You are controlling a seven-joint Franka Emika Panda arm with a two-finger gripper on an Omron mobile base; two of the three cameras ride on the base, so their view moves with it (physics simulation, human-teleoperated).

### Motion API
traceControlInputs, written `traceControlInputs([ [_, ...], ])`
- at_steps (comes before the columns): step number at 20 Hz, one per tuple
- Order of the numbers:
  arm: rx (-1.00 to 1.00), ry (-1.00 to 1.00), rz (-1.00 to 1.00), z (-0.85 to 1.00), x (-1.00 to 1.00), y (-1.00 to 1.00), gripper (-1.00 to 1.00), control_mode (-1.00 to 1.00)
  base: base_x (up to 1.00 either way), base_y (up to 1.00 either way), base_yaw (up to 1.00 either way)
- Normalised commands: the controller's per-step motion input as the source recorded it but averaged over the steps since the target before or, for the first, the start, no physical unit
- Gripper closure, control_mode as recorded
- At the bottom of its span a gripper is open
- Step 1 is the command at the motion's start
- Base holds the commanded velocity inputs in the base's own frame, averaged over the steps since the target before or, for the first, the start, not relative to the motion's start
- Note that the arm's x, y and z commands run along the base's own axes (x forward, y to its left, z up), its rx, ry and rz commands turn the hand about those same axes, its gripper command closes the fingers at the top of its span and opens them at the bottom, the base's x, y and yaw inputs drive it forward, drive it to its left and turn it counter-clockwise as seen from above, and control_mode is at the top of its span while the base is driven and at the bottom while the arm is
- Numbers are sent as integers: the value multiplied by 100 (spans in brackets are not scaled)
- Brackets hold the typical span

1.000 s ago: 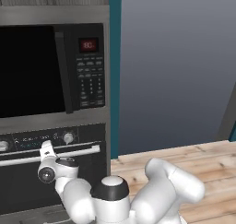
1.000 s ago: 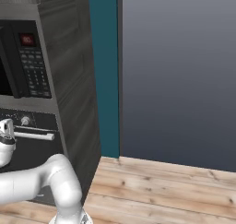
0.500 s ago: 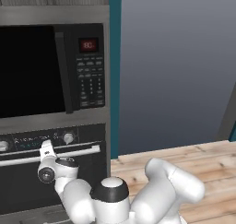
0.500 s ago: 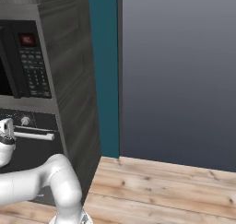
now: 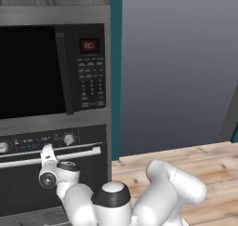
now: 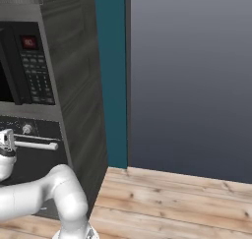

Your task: Take the fish from the oven and place it on the plate on the counter.

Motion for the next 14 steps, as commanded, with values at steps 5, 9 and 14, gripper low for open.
traceControlInputs([
  [5, 0, 2, 0, -44, -33, 2, 100, -100, 0, 0, 0],
  [9, 0, 10, 0, -48, -20, 0, 100, -100, 0, 0, 0],
  [14, 0, 15, 0, -52, -29, 0, 100, -100, 0, 0, 0],
])
